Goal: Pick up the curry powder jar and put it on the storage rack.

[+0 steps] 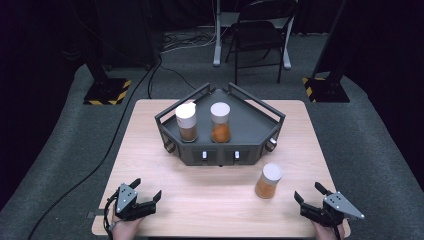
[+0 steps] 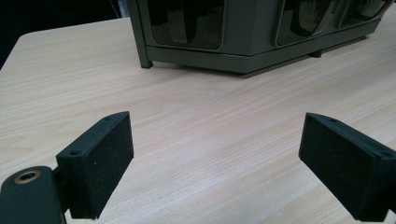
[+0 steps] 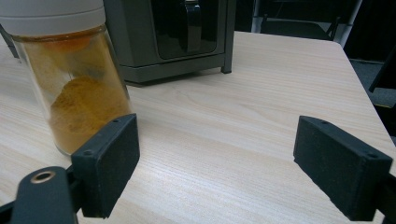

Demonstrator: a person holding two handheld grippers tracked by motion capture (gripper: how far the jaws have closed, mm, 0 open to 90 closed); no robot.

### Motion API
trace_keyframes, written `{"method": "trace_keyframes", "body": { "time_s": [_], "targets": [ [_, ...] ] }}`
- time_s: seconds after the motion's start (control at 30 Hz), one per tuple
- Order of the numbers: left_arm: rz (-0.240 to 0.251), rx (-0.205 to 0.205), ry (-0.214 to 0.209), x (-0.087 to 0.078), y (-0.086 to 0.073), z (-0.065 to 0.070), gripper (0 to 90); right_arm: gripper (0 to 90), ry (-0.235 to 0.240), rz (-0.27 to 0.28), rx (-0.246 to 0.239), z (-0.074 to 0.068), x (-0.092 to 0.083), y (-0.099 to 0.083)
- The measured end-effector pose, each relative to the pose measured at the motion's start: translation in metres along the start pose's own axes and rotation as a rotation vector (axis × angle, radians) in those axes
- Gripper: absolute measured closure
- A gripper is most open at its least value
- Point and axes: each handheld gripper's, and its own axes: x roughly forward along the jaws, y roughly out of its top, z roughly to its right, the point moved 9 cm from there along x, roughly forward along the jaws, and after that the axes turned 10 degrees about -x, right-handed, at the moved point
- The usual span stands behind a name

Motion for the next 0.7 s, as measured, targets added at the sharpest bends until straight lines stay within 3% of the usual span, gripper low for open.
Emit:
{"method": "trace_keyframes", "body": {
  "time_s": [0.7],
  "targets": [
    [-0.002,0.0,0.0,0.0001,0.0002,-0.0001,10.3,13.5,0.002,-0.004,-0.006,-0.0011,0.0007,0.0005]
  ]
}}
